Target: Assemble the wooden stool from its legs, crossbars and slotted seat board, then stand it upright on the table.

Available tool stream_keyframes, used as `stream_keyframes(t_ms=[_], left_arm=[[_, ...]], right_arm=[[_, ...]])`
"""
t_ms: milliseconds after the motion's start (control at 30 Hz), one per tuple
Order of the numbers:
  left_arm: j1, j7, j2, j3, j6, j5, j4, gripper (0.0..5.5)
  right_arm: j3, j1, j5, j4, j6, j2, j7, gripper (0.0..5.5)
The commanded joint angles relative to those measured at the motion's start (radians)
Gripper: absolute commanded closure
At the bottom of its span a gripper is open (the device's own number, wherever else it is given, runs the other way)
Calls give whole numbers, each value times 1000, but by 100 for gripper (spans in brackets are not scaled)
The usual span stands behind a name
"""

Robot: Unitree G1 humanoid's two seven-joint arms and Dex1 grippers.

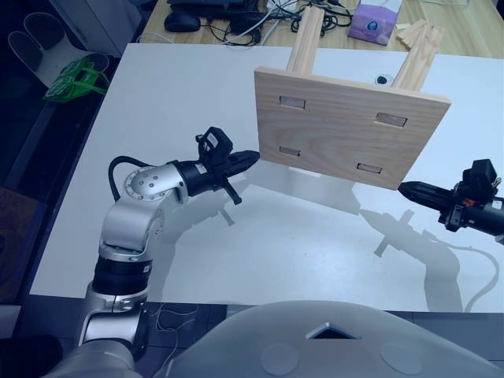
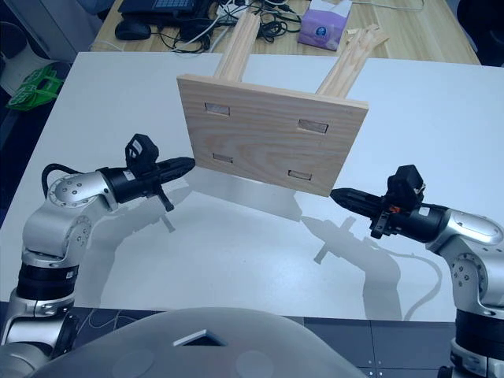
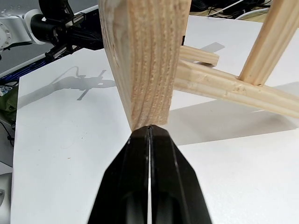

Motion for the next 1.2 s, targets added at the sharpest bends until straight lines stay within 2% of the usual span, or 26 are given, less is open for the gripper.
stream_keyframes(t_ms=[33, 1200], left_arm=[[-45, -71, -33, -36, 11, -104, -78, 548], [-126, -26, -83, 78, 108, -269, -131, 548]], right_arm=[[16, -28, 77, -75, 4, 15, 18, 550], [-51, -99, 237, -103, 63, 38, -55, 550]])
